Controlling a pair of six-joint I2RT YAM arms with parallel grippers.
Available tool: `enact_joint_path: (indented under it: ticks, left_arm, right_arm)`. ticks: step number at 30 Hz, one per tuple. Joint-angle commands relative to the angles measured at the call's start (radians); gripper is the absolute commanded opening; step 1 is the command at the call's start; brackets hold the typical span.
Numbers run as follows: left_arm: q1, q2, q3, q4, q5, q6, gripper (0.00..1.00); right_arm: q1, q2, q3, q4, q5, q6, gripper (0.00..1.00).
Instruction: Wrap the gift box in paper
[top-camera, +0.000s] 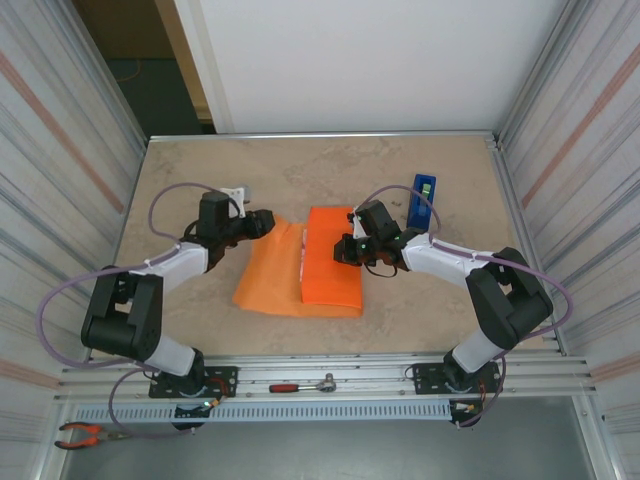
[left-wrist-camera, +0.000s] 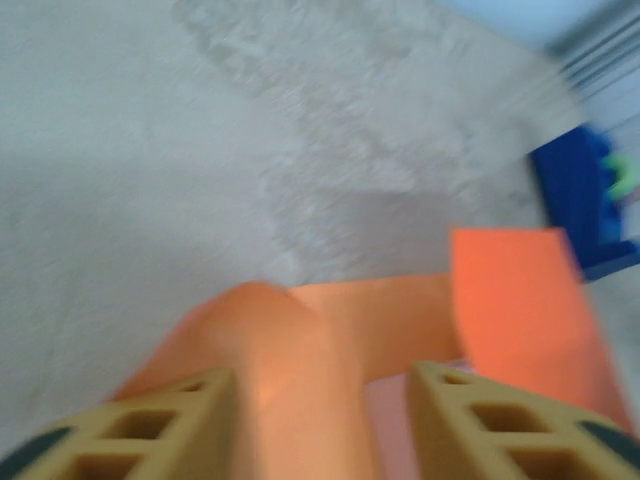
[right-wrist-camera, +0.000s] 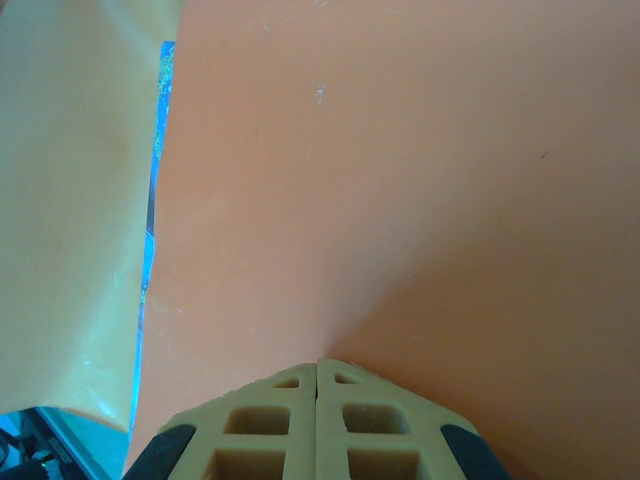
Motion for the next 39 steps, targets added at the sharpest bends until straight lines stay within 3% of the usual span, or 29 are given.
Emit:
enact_joint_path:
  ticks: [1, 5, 10, 14, 17, 30, 39]
  left_arm:
    - [0.008, 0.024, -0.022, 0.186, 0.145, -0.107, 0.62]
    - [-0.005, 0.012, -0.075, 0.176, 0.101, -0.109, 0.67]
    - [-0.001, -0.087, -0.154, 0.066, -0.088, -0.088, 0.69]
    - [-0.003, -0.175, -0.111, -0.307, -0.380, -0.170, 0.70]
    - [-0.007, -0.208, -0.126, -0.452, -0.480, -0.253, 0.73]
    - [-0.069, -0.097, -0.191, -0.400, -0.458, -0.283, 0.76]
    - [-0.241, -0.152, -0.270, -0.098, -0.441, -0.200, 0.74]
  right_arm:
    - [0.015, 0.029, -0.015, -0.085, 0.034, -0.032, 0.00]
    - [0.017, 0.024, -0.016, -0.085, 0.033, -0.028, 0.00]
    - [0.018, 0.025, -0.010, -0.085, 0.032, -0.028, 0.00]
    - [0.019, 0.025, -0.010, -0.086, 0.033, -0.028, 0.00]
    - [0.019, 0.027, -0.014, -0.083, 0.033, -0.028, 0.00]
    - [0.021, 0.019, -0.017, -0.091, 0.036, -0.031, 0.00]
    - [0.019, 0.018, -0.014, -0.094, 0.037, -0.031, 0.00]
